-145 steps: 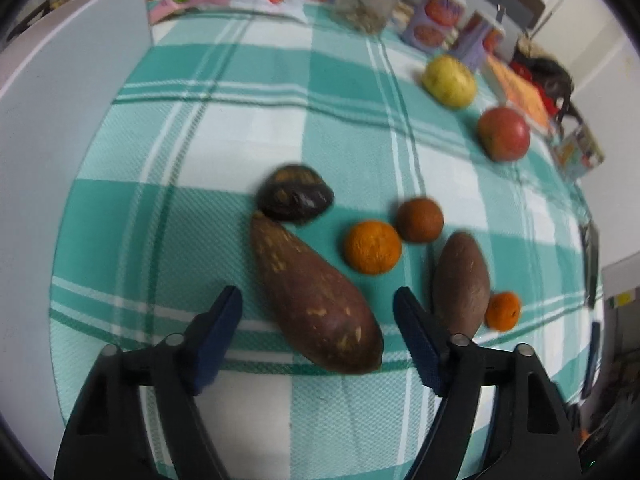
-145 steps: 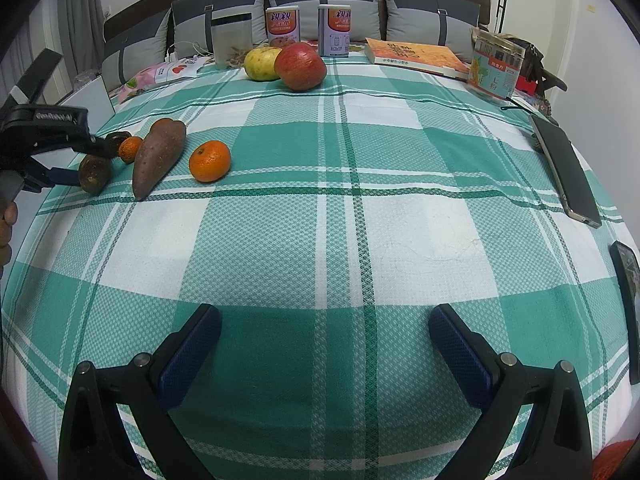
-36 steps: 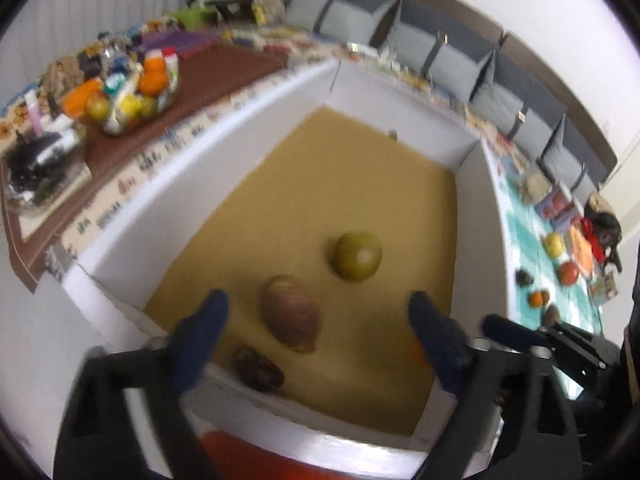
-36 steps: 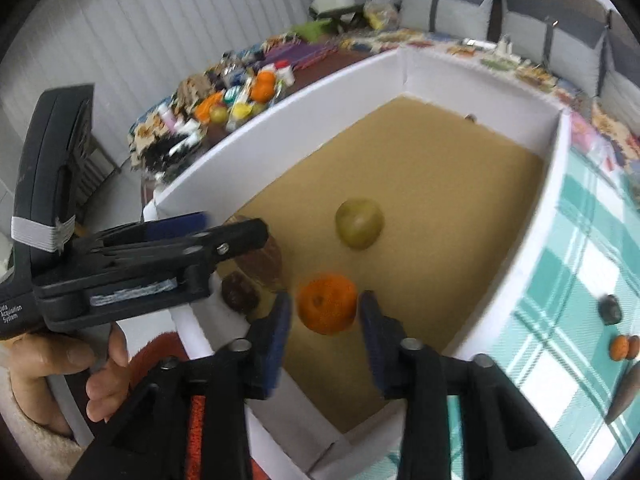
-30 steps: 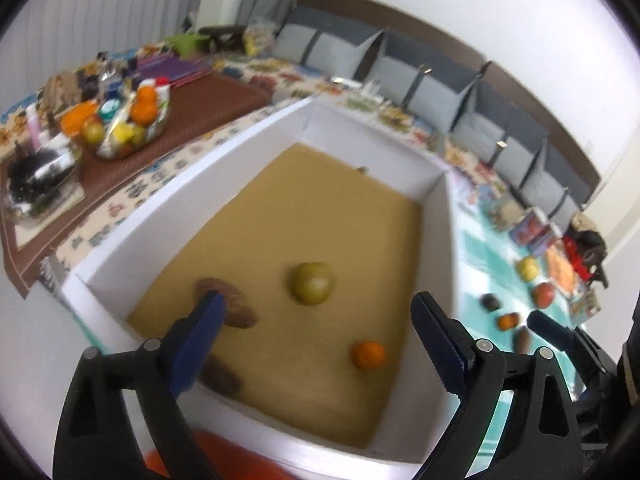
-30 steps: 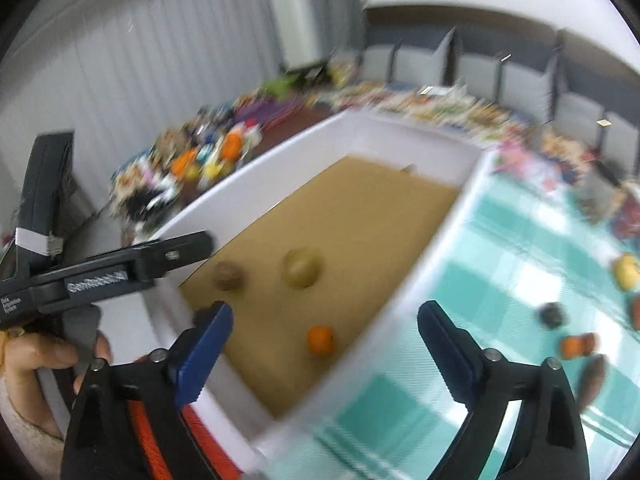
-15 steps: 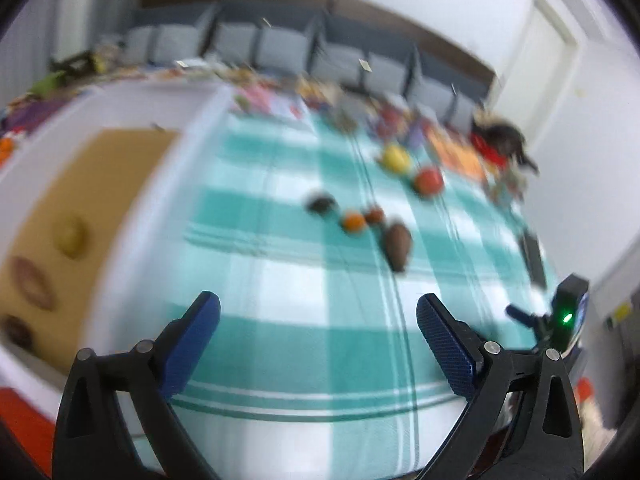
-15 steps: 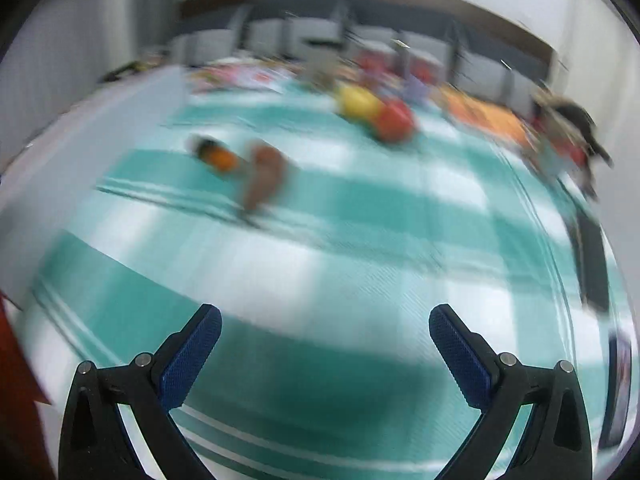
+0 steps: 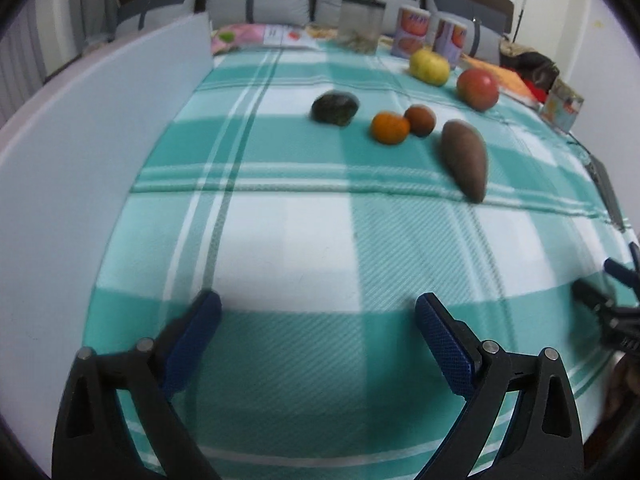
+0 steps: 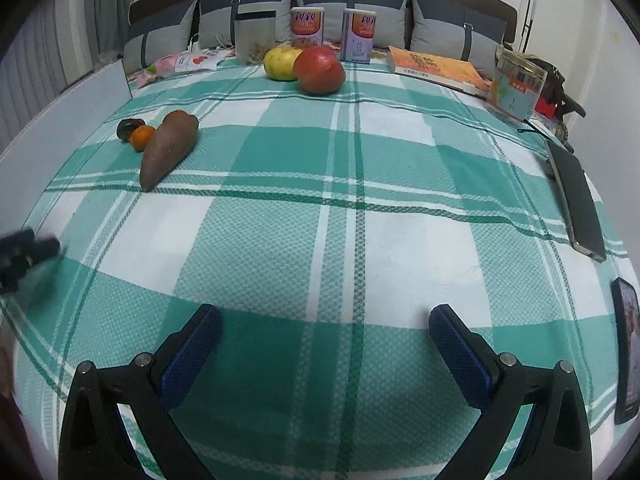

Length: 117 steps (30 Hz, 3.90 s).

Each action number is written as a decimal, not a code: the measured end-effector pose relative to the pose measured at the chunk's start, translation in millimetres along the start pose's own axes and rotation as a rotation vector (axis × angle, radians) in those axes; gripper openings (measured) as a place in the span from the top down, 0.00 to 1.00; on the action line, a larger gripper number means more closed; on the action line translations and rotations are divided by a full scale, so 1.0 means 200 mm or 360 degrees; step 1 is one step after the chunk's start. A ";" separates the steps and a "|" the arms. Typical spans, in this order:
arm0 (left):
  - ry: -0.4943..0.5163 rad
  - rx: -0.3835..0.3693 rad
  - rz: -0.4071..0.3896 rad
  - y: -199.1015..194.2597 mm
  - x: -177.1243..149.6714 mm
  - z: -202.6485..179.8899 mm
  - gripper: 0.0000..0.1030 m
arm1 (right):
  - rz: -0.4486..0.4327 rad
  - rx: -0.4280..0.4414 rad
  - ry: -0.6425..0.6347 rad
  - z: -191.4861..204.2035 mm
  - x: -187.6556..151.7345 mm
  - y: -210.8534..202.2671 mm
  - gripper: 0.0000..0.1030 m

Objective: Organize fruits

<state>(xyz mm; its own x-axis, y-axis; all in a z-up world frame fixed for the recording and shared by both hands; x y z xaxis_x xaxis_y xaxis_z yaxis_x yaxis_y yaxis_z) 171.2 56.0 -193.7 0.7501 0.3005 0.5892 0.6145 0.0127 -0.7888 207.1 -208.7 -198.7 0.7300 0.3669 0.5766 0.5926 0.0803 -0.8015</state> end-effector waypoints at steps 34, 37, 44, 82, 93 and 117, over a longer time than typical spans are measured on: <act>0.0069 0.0036 0.0031 0.02 -0.03 -0.02 0.01 | 0.0010 0.0032 0.0050 -0.01 0.00 0.02 0.00; 0.0069 0.0035 0.0031 0.02 -0.03 -0.02 0.01 | 0.0010 0.0032 0.0050 -0.01 0.00 0.02 0.00; 0.0069 0.0036 0.0031 0.02 -0.03 -0.02 0.01 | 0.0010 0.0032 0.0050 -0.01 0.00 0.02 0.00; 0.0056 -0.0058 0.0099 0.02 0.02 -0.03 0.01 | 0.0009 0.0030 0.0048 -0.01 0.00 0.03 0.00; -0.0122 -0.0205 0.0130 0.24 0.63 -0.15 0.03 | 0.0009 0.0030 0.0048 0.00 0.00 0.03 0.00; -0.0069 -0.0283 0.0274 -0.06 0.18 0.02 0.57 | 0.0009 0.0028 0.0048 0.00 0.00 0.03 0.00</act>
<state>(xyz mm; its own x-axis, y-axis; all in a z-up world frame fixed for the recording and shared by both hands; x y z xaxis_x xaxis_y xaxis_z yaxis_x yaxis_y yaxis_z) 190.0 71.2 -164.0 0.8386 0.3243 0.4376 0.5148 -0.2093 -0.8314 209.9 -209.0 -203.7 0.7435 0.3394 0.5762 0.5824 0.0949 -0.8073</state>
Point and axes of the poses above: each gripper's, at about its wrist camera, not at the fingertips, and y roughly the way its jaws point, z to its left, x to its top, the point moved 9 cm from there along y, roughly the way its jaws point, and after that the axes turned 11 degrees about -y, right-handed, at the moved point
